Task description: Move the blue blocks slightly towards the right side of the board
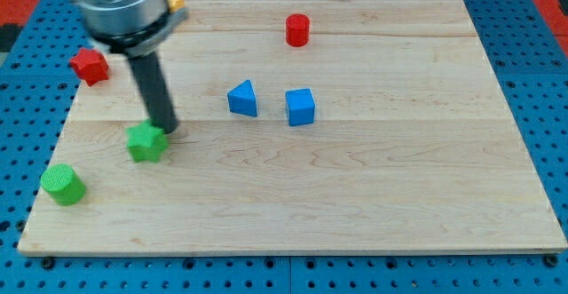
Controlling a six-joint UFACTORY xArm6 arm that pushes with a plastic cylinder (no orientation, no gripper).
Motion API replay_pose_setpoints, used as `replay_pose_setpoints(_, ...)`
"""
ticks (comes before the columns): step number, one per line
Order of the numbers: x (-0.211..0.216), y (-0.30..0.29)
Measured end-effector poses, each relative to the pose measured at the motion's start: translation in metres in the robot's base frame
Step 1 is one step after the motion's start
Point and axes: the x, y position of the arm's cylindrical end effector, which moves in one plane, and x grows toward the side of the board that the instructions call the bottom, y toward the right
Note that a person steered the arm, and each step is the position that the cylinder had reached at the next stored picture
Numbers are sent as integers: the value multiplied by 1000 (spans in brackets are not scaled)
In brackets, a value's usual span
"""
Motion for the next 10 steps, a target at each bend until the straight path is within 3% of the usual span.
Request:
replay_pose_setpoints(1, 29, -39)
replay_pose_setpoints(2, 31, -51)
replay_pose_setpoints(10, -52, -50)
